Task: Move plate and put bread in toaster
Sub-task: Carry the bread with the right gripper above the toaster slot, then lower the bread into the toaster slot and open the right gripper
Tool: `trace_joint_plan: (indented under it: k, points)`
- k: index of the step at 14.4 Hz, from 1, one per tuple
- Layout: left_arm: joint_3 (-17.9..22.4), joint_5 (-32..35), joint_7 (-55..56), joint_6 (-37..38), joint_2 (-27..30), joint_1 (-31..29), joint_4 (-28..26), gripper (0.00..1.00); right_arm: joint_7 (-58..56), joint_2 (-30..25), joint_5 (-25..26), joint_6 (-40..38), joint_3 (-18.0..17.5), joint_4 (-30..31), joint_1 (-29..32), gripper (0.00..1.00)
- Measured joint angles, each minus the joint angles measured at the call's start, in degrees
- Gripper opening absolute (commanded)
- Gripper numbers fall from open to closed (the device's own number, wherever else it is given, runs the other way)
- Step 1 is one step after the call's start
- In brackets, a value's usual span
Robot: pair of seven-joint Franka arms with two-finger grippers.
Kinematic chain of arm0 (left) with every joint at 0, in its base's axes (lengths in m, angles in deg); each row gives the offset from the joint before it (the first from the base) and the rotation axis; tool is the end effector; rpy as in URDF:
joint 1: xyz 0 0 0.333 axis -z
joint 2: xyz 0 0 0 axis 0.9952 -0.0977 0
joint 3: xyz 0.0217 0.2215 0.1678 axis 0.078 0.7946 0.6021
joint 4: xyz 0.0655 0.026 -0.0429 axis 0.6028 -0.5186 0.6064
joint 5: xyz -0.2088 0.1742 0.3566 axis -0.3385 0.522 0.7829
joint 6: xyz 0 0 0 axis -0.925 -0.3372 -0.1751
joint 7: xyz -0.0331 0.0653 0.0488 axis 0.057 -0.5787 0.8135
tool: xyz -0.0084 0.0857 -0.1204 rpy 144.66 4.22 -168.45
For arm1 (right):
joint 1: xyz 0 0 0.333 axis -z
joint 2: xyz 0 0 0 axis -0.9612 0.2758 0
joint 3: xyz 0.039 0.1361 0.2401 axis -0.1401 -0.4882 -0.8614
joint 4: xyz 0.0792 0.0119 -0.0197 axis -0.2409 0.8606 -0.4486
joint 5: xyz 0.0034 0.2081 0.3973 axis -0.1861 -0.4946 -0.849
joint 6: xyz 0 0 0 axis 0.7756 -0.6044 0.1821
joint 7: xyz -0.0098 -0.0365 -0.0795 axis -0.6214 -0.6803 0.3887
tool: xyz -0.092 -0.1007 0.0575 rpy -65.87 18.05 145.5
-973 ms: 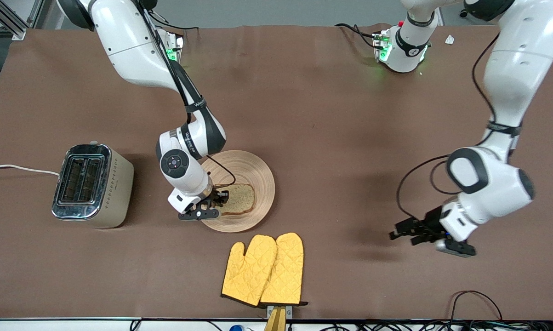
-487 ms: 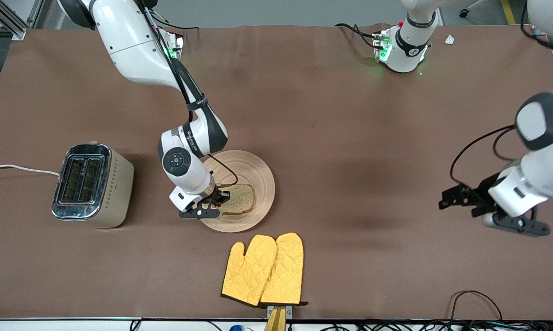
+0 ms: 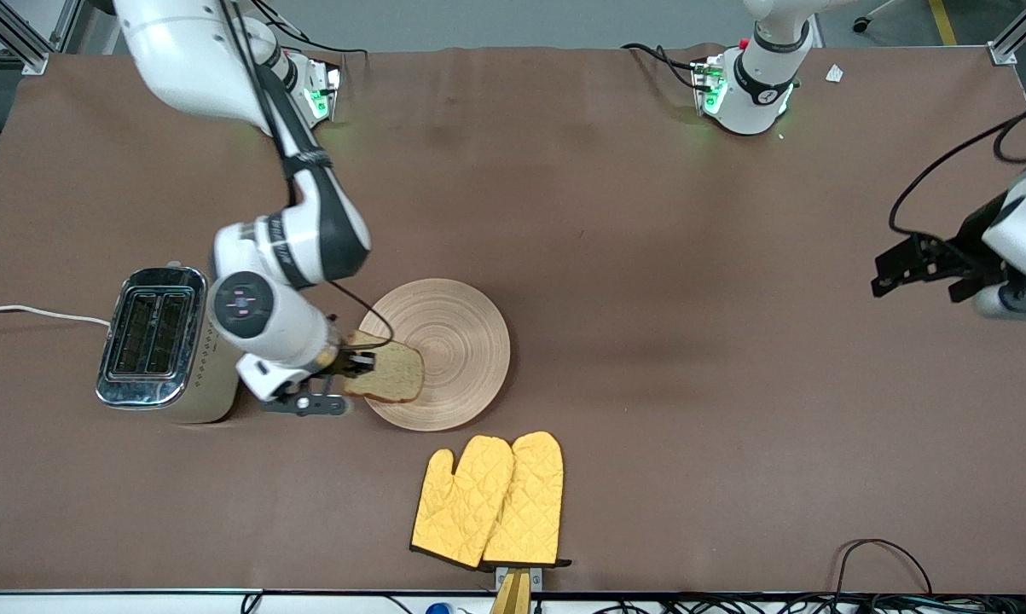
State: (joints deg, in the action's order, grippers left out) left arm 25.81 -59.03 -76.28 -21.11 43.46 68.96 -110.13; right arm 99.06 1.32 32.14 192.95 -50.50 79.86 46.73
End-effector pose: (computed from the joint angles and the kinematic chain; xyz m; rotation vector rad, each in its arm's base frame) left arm 0.6576 -0.0720 0.5513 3.0930 -0.1154 0.1170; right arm 0.6947 0.2228 0.2706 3.1082 -0.0614 -0.0944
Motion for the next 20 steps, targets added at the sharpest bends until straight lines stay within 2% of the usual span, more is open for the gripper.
trace_joint_plan:
  k: [3, 4, 7, 10, 14, 20]
  points:
    - [1.0, 0.0, 0.0, 0.5, 1.9, 1.1, 0.0, 1.00, -4.9, -0.6, 8.2, -12.5, 0.9, -7.2, 2.9, 0.00]
    - [3.1, 0.0, 0.0, 0.5, 2.5, 3.5, 0.0, 1.00, -6.9, -0.6, 12.0, -15.1, 1.0, -8.6, 3.4, 0.00]
    - [13.7, 0.0, 1.4, 3.1, 5.3, 15.5, 0.0, 1.00, -12.3, -0.7, 24.7, -20.0, 1.0, -10.3, 3.5, 0.01]
    - [16.0, -0.1, 4.3, 8.2, 8.0, 18.3, -0.9, 1.00, -16.1, -1.5, 32.8, -25.4, 1.2, -10.7, 4.2, 0.01]
    - [15.9, -0.9, 6.8, 11.0, 8.9, 18.6, -2.6, 1.00, -19.8, -1.7, 39.3, -26.0, 2.4, -10.7, 5.8, 0.01]
    - [16.0, -0.9, 6.8, 11.0, 8.3, 18.5, -3.3, 1.00, -20.1, -1.1, 40.4, -24.7, 2.9, -8.6, 7.9, 0.01]
